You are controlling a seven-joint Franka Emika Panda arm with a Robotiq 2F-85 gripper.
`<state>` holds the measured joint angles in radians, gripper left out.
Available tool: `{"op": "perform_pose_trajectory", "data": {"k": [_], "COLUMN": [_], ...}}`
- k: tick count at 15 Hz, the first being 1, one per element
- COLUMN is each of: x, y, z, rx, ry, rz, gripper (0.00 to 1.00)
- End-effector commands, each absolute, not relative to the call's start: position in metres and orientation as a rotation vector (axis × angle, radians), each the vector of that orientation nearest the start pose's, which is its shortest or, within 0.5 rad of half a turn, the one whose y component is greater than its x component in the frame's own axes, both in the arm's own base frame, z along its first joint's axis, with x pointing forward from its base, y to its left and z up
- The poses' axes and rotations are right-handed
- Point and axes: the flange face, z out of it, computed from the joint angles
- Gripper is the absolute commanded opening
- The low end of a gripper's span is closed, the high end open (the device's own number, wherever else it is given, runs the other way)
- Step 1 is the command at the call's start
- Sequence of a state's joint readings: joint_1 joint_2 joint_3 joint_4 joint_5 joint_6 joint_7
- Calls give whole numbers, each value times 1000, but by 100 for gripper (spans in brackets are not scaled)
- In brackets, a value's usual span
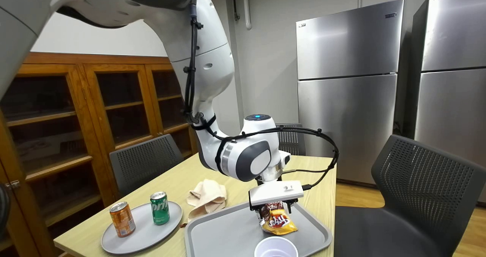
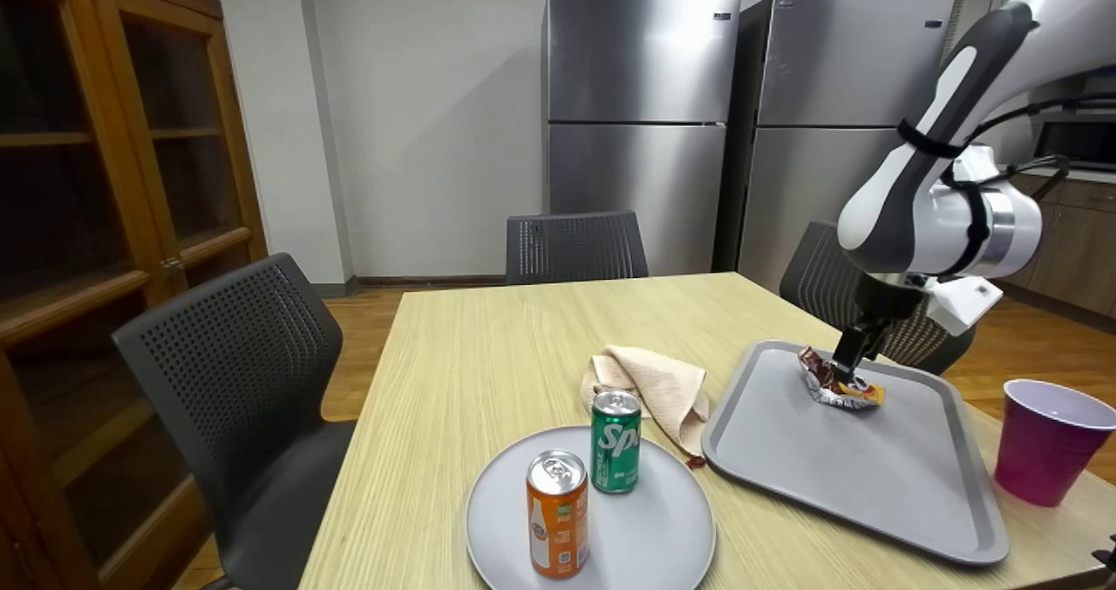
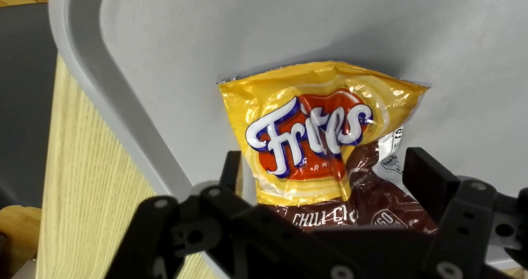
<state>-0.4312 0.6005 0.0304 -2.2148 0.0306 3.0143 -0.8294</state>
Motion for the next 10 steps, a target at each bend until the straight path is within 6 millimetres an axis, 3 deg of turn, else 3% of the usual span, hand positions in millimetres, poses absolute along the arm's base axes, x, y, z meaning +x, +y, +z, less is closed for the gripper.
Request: {"op": "perform_pose_trajectory", "data": {"k": [1, 10], "x": [519, 520], "y": [-220, -218], "z": [119, 117], "rx": [-3165, -3159], "ry": [-616, -649], "rz": [-308, -304], "gripper": [74, 3]}}
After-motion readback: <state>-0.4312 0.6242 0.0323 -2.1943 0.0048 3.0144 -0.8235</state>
